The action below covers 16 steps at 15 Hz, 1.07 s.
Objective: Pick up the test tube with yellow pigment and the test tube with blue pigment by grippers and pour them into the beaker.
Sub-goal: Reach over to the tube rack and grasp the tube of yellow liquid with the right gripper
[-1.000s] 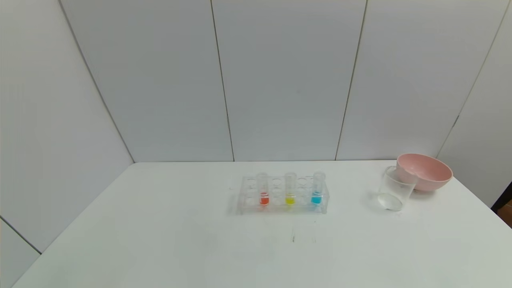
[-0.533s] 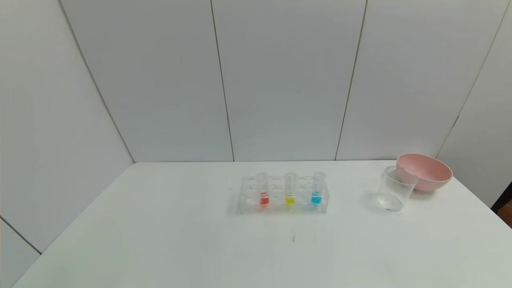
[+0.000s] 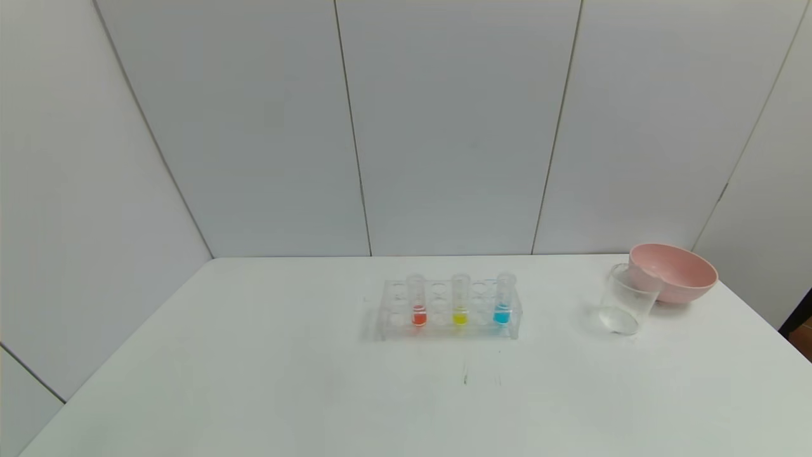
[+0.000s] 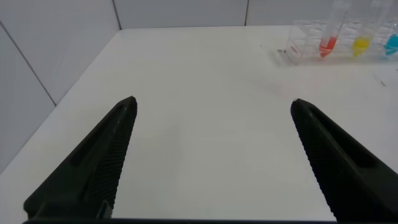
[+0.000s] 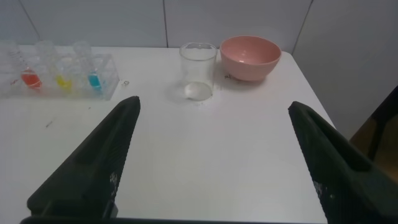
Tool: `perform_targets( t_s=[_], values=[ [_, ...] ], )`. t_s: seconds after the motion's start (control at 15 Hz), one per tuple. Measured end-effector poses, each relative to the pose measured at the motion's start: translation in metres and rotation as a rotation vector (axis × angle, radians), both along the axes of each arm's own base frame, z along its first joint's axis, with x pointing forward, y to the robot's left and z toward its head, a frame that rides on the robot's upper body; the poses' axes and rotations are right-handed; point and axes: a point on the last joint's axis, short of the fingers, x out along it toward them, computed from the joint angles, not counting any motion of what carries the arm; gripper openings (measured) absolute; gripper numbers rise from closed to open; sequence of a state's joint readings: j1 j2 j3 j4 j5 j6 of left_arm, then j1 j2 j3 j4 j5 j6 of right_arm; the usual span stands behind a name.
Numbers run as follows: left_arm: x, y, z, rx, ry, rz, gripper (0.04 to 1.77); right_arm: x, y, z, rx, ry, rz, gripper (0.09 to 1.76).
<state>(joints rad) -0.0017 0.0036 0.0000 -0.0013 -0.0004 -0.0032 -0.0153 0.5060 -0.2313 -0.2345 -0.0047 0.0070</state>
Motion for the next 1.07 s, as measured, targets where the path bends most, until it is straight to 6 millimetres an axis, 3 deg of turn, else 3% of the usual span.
perform_targets(
  t_s=[0.27, 0.53, 0.8, 1.07],
  values=[
    [0.000, 0.000, 0.000, -0.001, 0.000, 0.000, 1.76, 0.051, 0.000, 0.018, -0.004, 0.101, 0.010, 1.71],
    [0.000, 0.000, 0.000, 0.000, 0.000, 0.000, 1.76, 0.115, 0.006, 0.022, -0.007, 0.114, 0.053, 1.71],
    [0.000, 0.000, 0.000, 0.000, 0.000, 0.000, 1.76, 0.173, 0.016, 0.002, -0.009, 0.082, 0.077, 1.71],
    [0.000, 0.000, 0.000, 0.000, 0.000, 0.000, 1.76, 0.196, 0.034, -0.028, 0.005, 0.154, 0.069, 1.71]
  ],
)
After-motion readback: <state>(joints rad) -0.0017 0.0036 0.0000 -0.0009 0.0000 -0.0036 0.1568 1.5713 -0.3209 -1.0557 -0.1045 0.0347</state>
